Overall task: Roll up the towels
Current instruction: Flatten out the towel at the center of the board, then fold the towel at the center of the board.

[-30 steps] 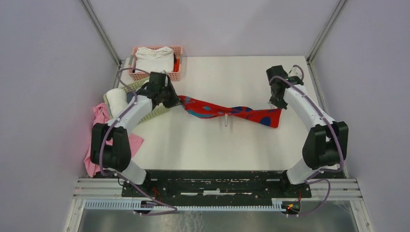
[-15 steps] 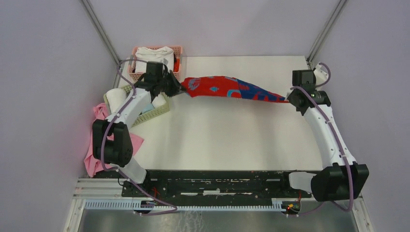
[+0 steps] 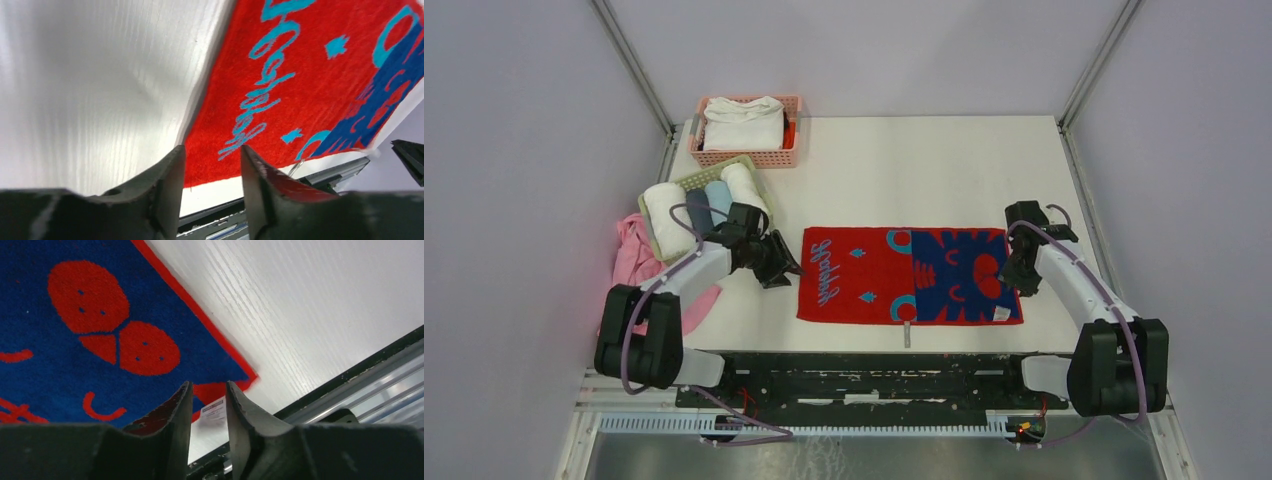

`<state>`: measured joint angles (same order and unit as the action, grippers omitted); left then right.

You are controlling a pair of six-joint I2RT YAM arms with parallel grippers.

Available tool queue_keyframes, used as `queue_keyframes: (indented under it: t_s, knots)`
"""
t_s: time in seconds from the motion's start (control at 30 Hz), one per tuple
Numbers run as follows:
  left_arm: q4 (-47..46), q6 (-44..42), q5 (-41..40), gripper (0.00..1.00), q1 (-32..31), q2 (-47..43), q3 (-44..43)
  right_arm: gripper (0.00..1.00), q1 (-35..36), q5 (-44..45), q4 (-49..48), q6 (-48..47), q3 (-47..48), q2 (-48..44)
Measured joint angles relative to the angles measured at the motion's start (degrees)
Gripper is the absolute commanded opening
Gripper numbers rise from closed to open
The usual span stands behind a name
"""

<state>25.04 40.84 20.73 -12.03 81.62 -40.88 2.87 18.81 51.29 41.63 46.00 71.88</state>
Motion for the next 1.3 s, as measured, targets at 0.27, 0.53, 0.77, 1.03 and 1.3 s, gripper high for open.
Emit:
queue_keyframes:
  t_s: [0.27, 0.53, 0.77, 1.03, 1.3]
  knots:
    - [10.3, -4.0, -9.4, 0.64, -0.1, -8.6, -10.0, 0.59, 0.0, -1.5, 1.5, -4.9, 6.9, 0.0]
    - [11.6, -10.2, -16.1, 0.53, -4.9, 4.3, -24.3, 0.62, 0.0, -4.1, -4.0, -10.3, 9.8, 3.3]
    - [12.2, -17.0, -21.6, 0.42, -7.7, 22.4, -37.1, 0.63, 0.0, -9.8, -10.7, -14.1, 6.8, 4.2]
    - [14.6, -23.1, -25.3, 0.44, -8.3, 32.1, -45.3, 0.63, 0.0, -15.2, -14.5, -15.3, 4.7, 4.2]
    - [16.3, -25.8, -26.7, 0.42, -9.8, 37.2, -47.7, 0.63, 0.0, -16.5, -15.5, -15.6, 4.7, 4.2]
